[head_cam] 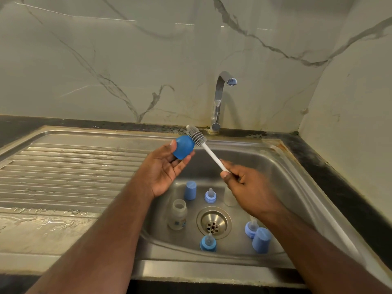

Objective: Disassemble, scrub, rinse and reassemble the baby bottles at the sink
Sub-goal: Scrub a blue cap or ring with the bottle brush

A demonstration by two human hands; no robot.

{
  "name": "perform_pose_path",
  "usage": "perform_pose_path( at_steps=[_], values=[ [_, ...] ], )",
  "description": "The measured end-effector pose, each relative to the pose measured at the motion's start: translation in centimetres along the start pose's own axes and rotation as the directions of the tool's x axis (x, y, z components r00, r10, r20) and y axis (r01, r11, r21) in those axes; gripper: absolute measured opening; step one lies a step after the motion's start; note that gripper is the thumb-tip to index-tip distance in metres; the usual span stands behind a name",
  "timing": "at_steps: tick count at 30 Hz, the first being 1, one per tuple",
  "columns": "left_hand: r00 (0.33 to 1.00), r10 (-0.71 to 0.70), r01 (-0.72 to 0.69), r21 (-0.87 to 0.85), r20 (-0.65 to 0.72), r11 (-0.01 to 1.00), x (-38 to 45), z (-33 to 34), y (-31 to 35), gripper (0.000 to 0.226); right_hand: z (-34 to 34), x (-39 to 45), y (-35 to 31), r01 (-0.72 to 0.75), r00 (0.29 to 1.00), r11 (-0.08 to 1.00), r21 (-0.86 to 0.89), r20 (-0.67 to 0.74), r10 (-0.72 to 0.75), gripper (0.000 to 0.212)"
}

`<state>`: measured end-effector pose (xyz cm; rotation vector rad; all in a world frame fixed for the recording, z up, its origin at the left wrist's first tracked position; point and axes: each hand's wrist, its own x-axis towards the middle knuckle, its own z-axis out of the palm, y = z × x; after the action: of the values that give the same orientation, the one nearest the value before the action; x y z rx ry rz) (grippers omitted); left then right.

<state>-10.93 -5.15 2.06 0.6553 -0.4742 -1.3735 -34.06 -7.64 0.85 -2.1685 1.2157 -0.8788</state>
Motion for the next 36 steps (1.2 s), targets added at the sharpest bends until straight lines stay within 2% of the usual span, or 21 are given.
perform_pose_path(
  at_steps=[3, 6, 8, 13, 17, 22, 27, 31, 36],
  values=[
    [0.999, -0.018, 0.019, -0.002, 0.044, 1.000, -0.2, 0.2, -0.1, 0.048, -0.2, 0.4, 0.1, -0.054, 0.998, 0.998, -0.013, -0.012, 0.054, 0.041],
    [1.000, 0.003, -0.002, -0.013, 0.012, 1.000, 0.0, 0.2, -0.2, 0.051, -0.4, -0.2, -0.2, -0.005, 0.998, 0.999, 0.054, -0.055, 0.008, 0.039],
    [1.000, 0.013, -0.013, -0.023, -0.005, 1.000, 0.1, 0.0, -0.1, 0.054, -0.2, -0.4, -0.5, 0.007, 1.000, 0.999, 0.037, -0.021, -0.006, 0.039],
    [0.999, -0.007, 0.007, 0.001, 0.035, 1.000, 0.0, -0.1, -0.1, 0.047, -0.6, 0.5, 0.6, -0.096, 0.995, 0.995, -0.029, 0.008, 0.097, 0.040],
    [0.999, 0.032, -0.032, 0.022, 0.009, 0.999, 0.3, -0.3, -0.1, 0.048, -0.7, 0.0, 0.0, -0.040, 0.998, 0.995, 0.087, -0.036, 0.043, 0.038],
    [0.999, 0.019, -0.017, 0.058, -0.036, 0.998, 0.4, -0.4, -0.2, 0.044, -0.4, -0.4, -0.5, 0.000, 1.000, 1.000, 0.027, 0.007, 0.000, 0.036],
    [1.000, -0.006, 0.005, 0.079, 0.011, 0.997, 0.4, -0.3, -0.4, 0.050, -0.3, 0.1, -0.1, -0.078, 0.996, 0.997, -0.016, 0.030, 0.078, 0.038],
    [1.000, -0.006, 0.006, 0.027, 0.016, 1.000, 0.6, -0.7, -0.3, 0.045, -0.3, -0.2, -0.6, -0.037, 0.999, 0.997, 0.063, 0.014, 0.036, 0.037],
    [0.996, -0.033, 0.032, 0.020, 0.080, 0.999, 0.3, -0.5, -0.3, 0.050, 0.3, 0.1, -0.4, -0.060, 0.997, 0.998, -0.004, 0.045, 0.061, 0.038]
  ],
)
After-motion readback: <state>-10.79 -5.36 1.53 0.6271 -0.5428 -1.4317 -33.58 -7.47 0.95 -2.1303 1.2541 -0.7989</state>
